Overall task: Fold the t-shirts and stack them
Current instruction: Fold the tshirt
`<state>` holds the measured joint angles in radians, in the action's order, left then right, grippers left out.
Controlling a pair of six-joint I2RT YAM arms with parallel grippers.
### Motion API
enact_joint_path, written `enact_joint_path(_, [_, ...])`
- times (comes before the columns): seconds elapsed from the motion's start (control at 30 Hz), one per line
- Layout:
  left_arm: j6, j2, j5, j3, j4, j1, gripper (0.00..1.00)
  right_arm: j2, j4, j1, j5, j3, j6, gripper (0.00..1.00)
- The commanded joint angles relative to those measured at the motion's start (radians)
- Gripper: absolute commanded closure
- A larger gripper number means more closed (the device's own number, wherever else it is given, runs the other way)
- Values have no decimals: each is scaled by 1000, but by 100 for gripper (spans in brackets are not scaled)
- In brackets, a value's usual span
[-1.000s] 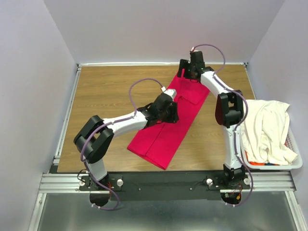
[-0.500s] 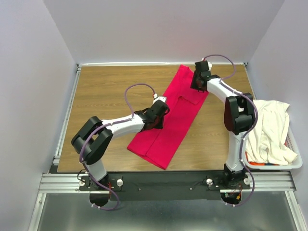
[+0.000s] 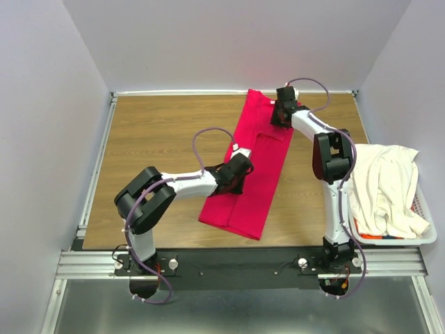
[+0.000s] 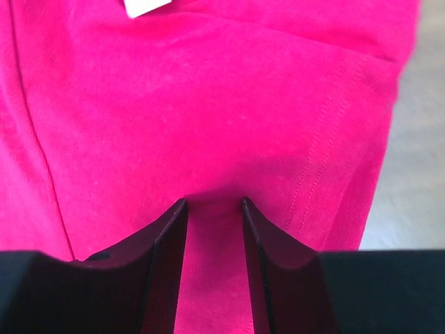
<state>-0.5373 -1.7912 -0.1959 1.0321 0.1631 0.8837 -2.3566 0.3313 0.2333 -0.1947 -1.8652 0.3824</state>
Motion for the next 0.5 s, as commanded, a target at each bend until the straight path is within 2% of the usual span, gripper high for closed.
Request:
enact_joint_path(0.0, [-29, -54, 94, 3, -2, 41, 64, -128, 28, -8, 116, -79, -48, 55])
enact_joint_path(0.1, [-38, -77, 139, 23, -39, 47, 64, -181, 29, -5, 184, -168, -57, 53])
enact_joint_path(0.2, [-44, -97, 170, 46, -66, 46, 63, -219, 29, 9, 239, -242, -80, 47])
enact_joint_path(0.33, [-39, -114, 187, 78, -74, 46, 62, -237, 34, 26, 247, -296, -100, 38])
enact_joint_path(0.47, [-26, -90, 178, 98, -73, 37, 60, -185, 35, 24, 199, -282, -97, 27])
